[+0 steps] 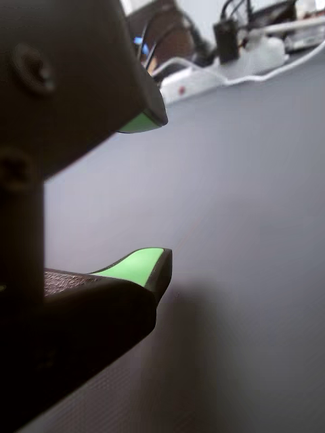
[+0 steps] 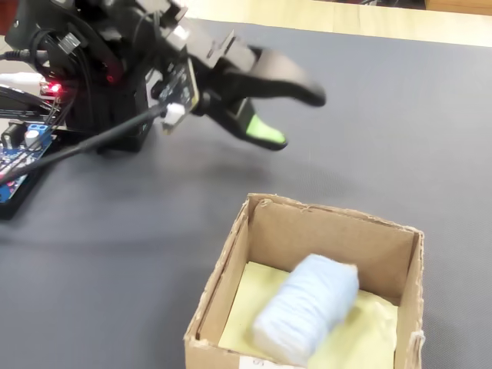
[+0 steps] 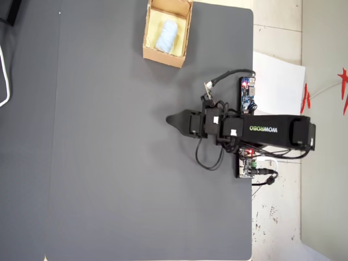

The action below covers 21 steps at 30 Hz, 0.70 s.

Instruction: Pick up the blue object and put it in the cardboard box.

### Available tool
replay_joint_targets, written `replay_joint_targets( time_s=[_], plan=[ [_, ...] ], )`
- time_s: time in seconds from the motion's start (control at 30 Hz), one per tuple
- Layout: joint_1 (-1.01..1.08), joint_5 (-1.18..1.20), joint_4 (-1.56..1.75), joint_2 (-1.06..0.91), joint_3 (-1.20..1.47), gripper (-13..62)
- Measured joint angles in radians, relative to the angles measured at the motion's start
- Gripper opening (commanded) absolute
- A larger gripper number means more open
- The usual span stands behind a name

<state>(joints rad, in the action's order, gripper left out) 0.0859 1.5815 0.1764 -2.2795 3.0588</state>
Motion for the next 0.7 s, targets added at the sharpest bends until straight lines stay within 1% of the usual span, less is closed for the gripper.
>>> replay_joint_targets(
  time_s=[0.2, 0.47, 0.7],
  plan=[
    [-0.049, 0.000, 0.005, 0.000, 0.021, 34.0],
    [-0.038, 0.003, -0.110, 0.000, 0.021, 34.0],
    [-0.023, 0.003, -0.115, 0.000, 0.021, 34.0]
  ],
)
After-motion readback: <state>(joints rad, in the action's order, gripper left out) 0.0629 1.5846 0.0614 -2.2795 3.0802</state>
